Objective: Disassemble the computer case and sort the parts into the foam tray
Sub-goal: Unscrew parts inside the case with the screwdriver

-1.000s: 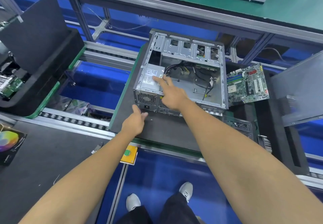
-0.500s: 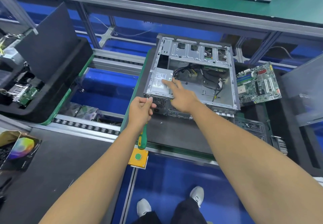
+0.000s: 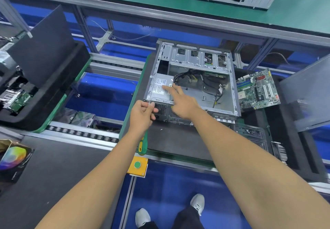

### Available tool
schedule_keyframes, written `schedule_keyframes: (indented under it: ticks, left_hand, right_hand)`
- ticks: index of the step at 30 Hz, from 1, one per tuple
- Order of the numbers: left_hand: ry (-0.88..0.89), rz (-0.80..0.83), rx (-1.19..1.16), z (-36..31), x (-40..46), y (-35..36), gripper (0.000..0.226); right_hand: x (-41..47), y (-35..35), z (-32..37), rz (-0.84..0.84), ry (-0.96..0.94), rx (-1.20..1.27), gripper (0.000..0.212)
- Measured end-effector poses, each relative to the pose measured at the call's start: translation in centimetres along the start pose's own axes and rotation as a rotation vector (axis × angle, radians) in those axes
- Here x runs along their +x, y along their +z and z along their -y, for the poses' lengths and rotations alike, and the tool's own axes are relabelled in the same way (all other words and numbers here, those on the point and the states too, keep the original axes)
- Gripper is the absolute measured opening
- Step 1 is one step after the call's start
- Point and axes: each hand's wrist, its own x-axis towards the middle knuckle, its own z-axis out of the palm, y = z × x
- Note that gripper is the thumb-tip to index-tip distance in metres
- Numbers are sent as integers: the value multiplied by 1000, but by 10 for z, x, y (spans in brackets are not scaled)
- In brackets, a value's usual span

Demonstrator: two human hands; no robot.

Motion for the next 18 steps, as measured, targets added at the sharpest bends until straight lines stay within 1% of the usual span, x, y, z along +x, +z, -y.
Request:
schedule_keyframes:
  ticks: [5, 8, 11, 14, 16, 18]
  left_hand:
    - [7, -7, 17, 2, 1, 5, 24]
    - [-18, -11, 30, 0, 3, 6, 24]
    - [-106, 21, 19, -5, 6, 5, 26]
    - [-217, 88, -99, -13, 9, 4, 26]
    - [-290, 129, -181, -18, 11, 3, 24]
    - [-326, 159, -222, -21, 12, 0, 23]
  right_hand:
    - [-1, 0, 0, -16, -1, -4, 99]
    - [-1, 1, -1, -13, -3, -13, 99]
    - [0, 1, -2, -18, 2, -16, 98]
    - [1, 3, -1, -41, 2, -25, 96]
    - [1, 3, 0, -77, -26, -65, 93]
    - [-3, 4, 2, -147, -46, -153, 87]
